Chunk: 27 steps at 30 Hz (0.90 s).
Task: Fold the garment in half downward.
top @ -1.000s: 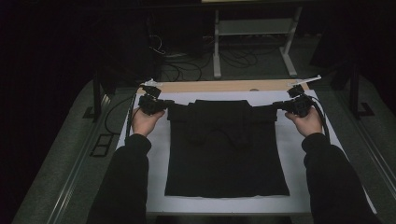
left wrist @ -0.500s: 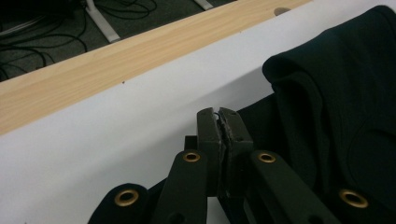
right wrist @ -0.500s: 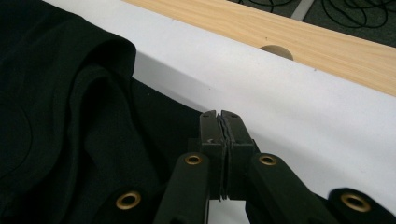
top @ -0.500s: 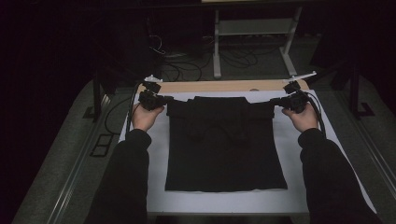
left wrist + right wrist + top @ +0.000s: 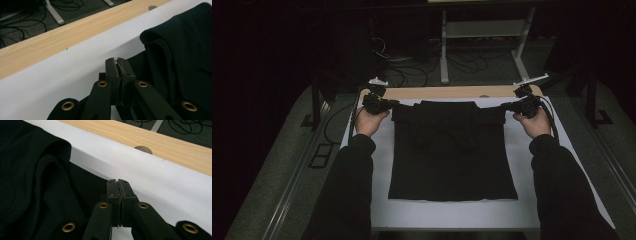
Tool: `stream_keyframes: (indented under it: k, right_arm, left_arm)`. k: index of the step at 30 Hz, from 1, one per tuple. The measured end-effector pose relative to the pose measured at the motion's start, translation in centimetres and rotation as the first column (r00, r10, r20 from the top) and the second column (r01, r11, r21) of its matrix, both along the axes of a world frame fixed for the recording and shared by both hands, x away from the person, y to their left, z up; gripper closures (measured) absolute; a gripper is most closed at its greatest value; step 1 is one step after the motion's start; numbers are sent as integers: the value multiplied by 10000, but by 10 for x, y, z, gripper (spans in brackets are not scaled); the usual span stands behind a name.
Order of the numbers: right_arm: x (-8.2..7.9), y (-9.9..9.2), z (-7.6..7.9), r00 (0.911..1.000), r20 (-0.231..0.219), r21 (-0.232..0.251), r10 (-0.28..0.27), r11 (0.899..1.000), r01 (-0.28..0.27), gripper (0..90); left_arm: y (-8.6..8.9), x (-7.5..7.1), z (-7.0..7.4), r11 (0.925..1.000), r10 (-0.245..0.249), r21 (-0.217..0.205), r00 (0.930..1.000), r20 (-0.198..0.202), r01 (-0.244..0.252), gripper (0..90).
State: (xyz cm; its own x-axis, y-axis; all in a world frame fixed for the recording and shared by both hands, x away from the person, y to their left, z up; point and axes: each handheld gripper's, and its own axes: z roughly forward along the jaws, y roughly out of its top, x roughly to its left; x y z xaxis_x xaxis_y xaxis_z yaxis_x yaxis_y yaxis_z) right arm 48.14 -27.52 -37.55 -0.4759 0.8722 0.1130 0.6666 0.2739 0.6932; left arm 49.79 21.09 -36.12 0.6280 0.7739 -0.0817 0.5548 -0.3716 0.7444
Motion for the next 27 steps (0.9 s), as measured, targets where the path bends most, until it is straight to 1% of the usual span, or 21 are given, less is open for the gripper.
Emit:
stream_keyframes:
  k: [2, 3, 4, 5, 6, 7, 11, 13, 14, 16, 17, 20, 23, 24, 26, 27]
  right_arm:
    - [1, 0, -3, 10000, -73, 82, 43, 10000, -43, 866]
    - [2, 0, -4, 9998, -158, 216, 94, 9997, -91, 863]
    - [3, 0, -6, 9996, -255, 412, 142, 9991, -132, 853]
    - [3, 0, -8, 9994, -308, 606, 149, 9981, -130, 821]
    - [2, 1, -10, 9992, -324, 734, 238, 9971, -214, 787]
    - [2, 2, -12, 9993, -316, 747, 210, 9970, -186, 767]
    - [-2, 4, -17, 9996, -190, 596, 217, 9980, -205, 673]
    - [-4, 3, -18, 9995, -155, 691, 273, 9973, -261, 621]
    - [-4, 3, -18, 9996, -59, 617, 275, 9977, -271, 587]
    - [-7, 3, -18, 9998, 106, 518, 170, 9985, -175, 517]
    - [-8, 2, -18, 9999, 105, 602, 102, 9981, -108, 482]
    - [-12, 3, -19, 9999, 102, 865, 27, 9962, -36, 373]
    - [-17, 6, -20, 10000, 23, 985, 84, 9951, -86, 281]
    - [-18, 8, -20, 9999, 0, 978, 125, 9951, -125, 242]
    - [-21, 11, -19, 9998, -29, 990, 191, 9949, -187, 161]
    - [-23, 14, -19, 9998, -73, 1015, 207, 9946, -199, 126]
  left_arm:
    - [-1, 0, -1, 10000, 8, -13, 9999, -123, -8, 863]
    - [-1, 0, -2, 10000, 11, 1, 9996, -279, -11, 862]
    - [-2, 0, -3, 10000, 89, 24, 9994, -334, -89, 860]
    - [-3, -1, -5, 9998, 174, -17, 9990, -412, -175, 854]
    - [-3, -1, -8, 9998, 163, -124, 9986, -510, -170, 817]
    - [-3, -1, -10, 9996, 185, -194, 9982, -574, -196, 787]
    - [-1, -3, -15, 9963, 302, -780, 9968, -742, -360, 630]
    - [2, -3, -17, 9944, 239, -1008, 9960, -865, -326, 567]
    - [3, -4, -18, 9930, 260, -1122, 9955, -906, -362, 552]
    - [6, -6, -20, 9865, 65, -1622, 9946, -1040, -234, 521]
    - [7, -7, -22, 9827, -5, -1842, 9941, -1087, -196, 479]
    - [7, -12, -25, 9731, -190, -2302, 9940, -1073, -63, 378]
    - [4, -17, -28, 9641, -404, -2654, 9938, -1032, 116, 314]
    - [2, -19, -28, 9637, -437, -2668, 9933, -1067, 138, 279]
    - [-2, -22, -28, 9651, -479, -2611, 9934, -1038, 193, 202]
    - [-4, -23, -28, 9643, -523, -2638, 9931, -1046, 230, 175]
